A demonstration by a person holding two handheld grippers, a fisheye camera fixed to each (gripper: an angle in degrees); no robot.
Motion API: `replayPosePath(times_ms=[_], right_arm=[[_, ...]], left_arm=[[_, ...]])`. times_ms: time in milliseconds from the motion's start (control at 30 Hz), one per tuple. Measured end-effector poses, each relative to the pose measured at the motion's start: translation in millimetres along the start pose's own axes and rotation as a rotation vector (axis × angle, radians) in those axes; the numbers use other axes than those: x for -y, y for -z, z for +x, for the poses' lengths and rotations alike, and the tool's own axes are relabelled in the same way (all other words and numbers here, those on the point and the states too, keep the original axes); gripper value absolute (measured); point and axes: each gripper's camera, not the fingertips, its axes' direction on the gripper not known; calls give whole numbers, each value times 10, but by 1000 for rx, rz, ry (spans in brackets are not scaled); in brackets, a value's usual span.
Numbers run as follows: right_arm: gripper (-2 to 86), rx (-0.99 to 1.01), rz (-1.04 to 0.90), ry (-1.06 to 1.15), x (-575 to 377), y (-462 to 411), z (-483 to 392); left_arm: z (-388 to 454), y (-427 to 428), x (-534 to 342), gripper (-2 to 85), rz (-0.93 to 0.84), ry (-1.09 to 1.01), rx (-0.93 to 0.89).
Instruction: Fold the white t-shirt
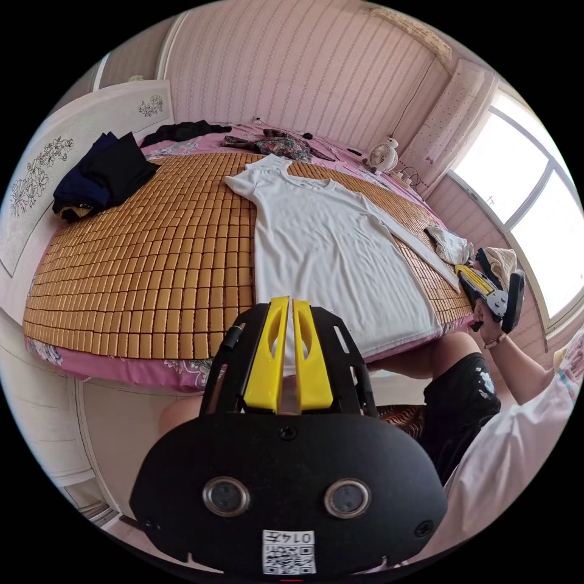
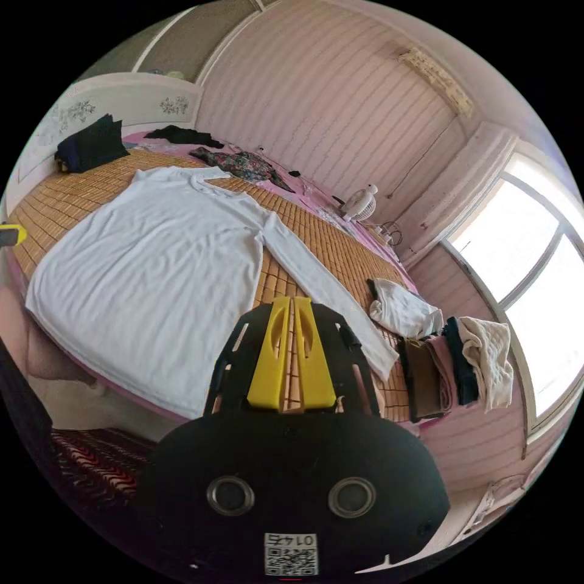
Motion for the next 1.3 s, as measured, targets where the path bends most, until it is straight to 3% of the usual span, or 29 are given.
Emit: replayPosePath(times_ms=[100, 400, 533, 700, 900, 1200, 1300], right_arm=[[20, 348, 75, 46, 462, 28, -201], [54, 643, -49, 175, 1989, -673, -900], [62, 623, -107, 300, 2594, -1073, -1210], [73, 569, -172, 268, 3550, -1989, -1522], [85, 492, -220, 170, 4525, -3099, -1847], [27, 403, -335, 47, 5073, -4292, -2055], [12, 467, -351, 45, 5128, -4386, -1946]], left_arm=[[-24, -95, -124, 45, 26, 33, -1], [-133, -498, -76, 94, 24, -49, -35], [-225, -719, -7, 100, -10, -99, -31], [-322, -874, -39, 64, -77, -165, 106], [-468, -841, -169, 26, -64, -223, 8], [-570, -732, -327, -3, -81, -316, -3], [-666, -686, -372, -2, -74, -301, -36]])
